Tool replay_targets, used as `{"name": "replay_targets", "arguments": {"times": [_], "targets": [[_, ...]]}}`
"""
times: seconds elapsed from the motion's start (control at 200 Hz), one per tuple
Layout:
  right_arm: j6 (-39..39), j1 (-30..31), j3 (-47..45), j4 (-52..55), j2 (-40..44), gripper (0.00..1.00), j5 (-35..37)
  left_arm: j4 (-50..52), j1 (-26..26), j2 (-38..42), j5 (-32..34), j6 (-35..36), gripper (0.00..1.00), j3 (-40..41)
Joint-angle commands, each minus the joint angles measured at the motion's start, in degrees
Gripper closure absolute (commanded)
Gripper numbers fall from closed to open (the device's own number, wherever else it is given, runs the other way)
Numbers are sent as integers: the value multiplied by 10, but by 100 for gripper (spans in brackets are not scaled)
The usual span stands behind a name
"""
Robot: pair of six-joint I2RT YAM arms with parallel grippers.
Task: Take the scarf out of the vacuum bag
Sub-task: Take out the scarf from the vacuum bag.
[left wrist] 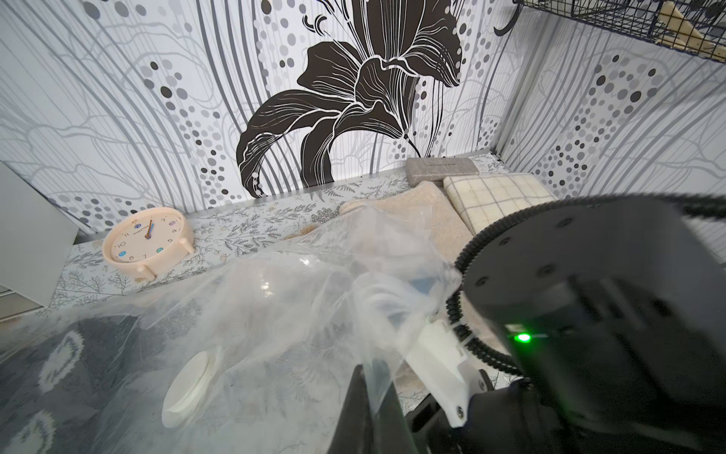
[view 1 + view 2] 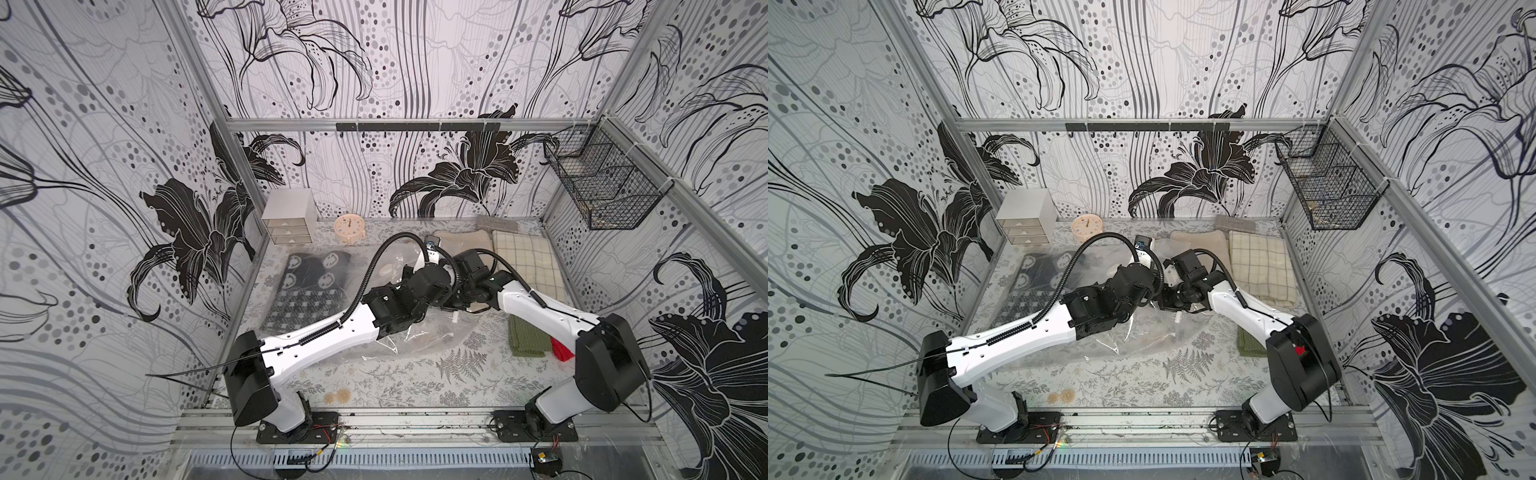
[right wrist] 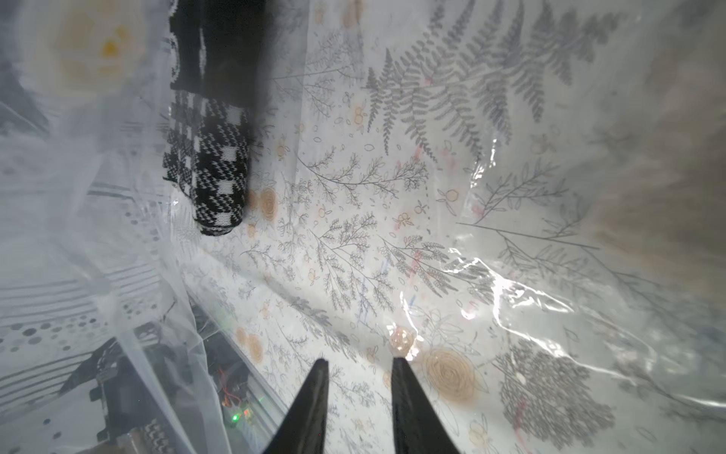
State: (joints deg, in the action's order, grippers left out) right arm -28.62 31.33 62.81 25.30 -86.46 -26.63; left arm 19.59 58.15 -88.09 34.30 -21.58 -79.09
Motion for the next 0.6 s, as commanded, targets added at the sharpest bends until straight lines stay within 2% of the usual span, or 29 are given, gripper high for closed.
{"name": "replay_targets", "arguments": {"times": [0.0,0.085,0.25,0.486,0.596], "targets": [[57,2,26,94,46,70,7,-45,4,11,3,11,100,-1],[65,2,18,113,67,70,-32,-46,4,9,0,11,100,-1],[64,2,3,149,81,70,-63,-48,4,6,-2,10,100,2],[73,2,-22,139,35,72,-79,-50,4,4,-5,12,100,2],[71,2,-29,110,24,73,-51,-51,5,7,-6,11,100,3]]}}
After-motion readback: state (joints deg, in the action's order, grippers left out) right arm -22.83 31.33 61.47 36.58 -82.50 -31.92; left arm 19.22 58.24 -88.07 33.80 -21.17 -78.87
